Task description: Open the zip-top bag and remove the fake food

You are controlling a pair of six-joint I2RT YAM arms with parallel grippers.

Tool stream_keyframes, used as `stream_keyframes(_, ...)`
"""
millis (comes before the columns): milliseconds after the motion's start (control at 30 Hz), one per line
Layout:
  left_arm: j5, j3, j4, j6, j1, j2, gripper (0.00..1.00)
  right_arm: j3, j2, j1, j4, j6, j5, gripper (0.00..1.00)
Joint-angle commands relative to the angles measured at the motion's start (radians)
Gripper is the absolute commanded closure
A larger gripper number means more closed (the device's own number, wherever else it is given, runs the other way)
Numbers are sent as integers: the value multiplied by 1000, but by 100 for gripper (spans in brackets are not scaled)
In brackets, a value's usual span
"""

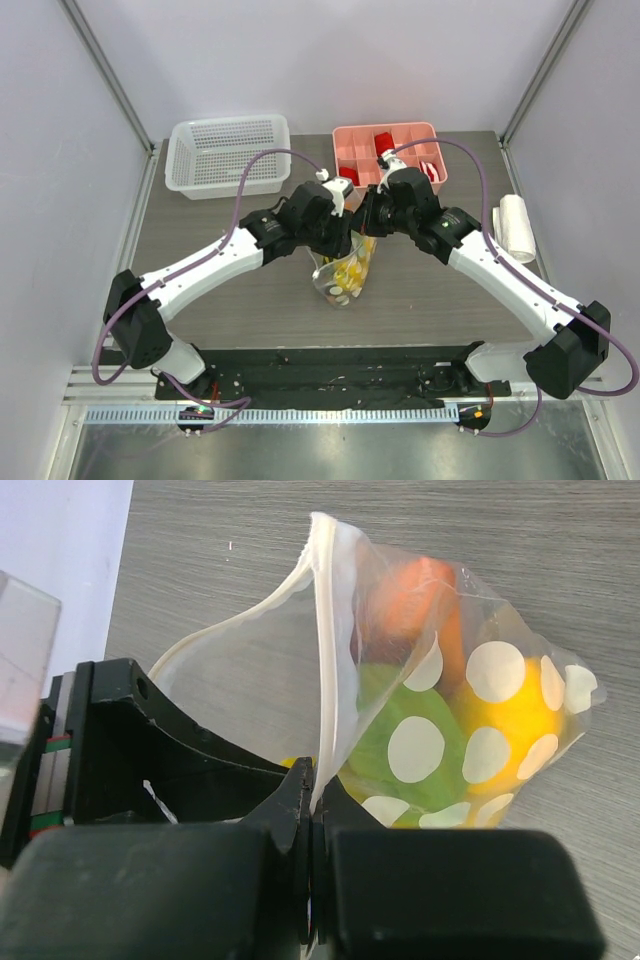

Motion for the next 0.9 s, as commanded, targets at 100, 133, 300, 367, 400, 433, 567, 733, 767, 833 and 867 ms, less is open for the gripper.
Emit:
stream_keyframes(100, 42, -31, 44, -34, 9, 2, 68, 41, -37, 7, 61, -6, -15, 99)
stream_keyframes(133, 42, -34, 47, -36, 9, 8, 77, 40, -36, 7, 61, -6, -10, 99)
stream_keyframes(300, -13, 20, -15, -7, 10, 16, 100, 30, -45, 7, 60, -14, -1, 99)
stream_keyframes(367, -33, 97, -51, 13, 12, 4, 100, 29, -47, 7, 59, -27, -8, 99)
stream_keyframes(400, -41, 123, -88, 34, 10, -1, 100, 29, -45, 7, 58, -33, -12, 99)
stream_keyframes(433, -54, 151, -104, 42, 12, -9, 100, 30, -44, 5, 58, -50, -13, 99)
stream_keyframes(567, -68, 289, -168, 73, 12, -15, 100, 29, -45, 10, 53, -115, -16, 99)
stream_keyframes(733, -78, 326, -165, 47, 13, -32, 100, 23, -60, 19, 63, -187, -10, 99)
stream_keyframes(767, -78, 335, -168, 44, 13, -38, 100, 24, -57, 20, 60, -196, -8, 99)
stream_keyframes(833, -79, 369, -191, 50, 13, -52, 100, 24, -59, 22, 53, -207, 4, 99)
stream_keyframes(867, -79, 381, -203, 64, 18, -56, 100, 23, -62, 22, 52, -208, 4, 99)
